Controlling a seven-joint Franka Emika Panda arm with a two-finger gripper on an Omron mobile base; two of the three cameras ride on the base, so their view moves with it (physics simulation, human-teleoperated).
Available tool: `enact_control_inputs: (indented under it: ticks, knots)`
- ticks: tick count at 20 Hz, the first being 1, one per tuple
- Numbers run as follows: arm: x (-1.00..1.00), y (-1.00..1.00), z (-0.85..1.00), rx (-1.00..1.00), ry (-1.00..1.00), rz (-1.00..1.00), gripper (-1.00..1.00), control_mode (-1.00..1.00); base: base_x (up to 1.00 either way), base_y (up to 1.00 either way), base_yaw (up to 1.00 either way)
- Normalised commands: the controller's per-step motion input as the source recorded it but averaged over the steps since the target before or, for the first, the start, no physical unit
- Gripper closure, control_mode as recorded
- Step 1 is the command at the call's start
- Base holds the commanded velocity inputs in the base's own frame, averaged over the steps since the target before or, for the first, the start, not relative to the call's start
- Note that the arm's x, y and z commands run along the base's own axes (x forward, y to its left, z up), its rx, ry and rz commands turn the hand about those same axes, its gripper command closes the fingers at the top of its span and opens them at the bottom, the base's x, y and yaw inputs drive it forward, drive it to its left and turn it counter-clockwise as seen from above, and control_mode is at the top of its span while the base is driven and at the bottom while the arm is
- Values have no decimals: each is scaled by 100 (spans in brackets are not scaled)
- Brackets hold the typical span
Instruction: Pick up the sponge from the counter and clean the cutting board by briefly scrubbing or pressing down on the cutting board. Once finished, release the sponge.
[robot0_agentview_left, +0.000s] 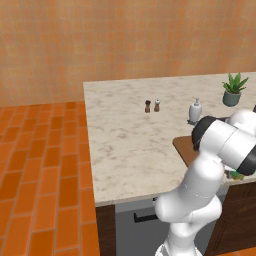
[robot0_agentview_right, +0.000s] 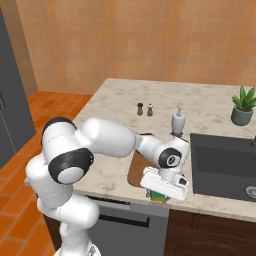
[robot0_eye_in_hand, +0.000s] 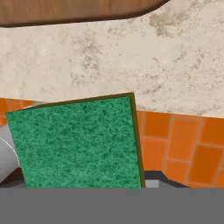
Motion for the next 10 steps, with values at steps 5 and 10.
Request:
enact_control_inputs:
  ticks: [5,10]
  knots:
    - [48,8,-15,7,0,0,100,-100,0,0,0]
    - [12,-1,7,6,-4,-1,100,-100,0,0,0]
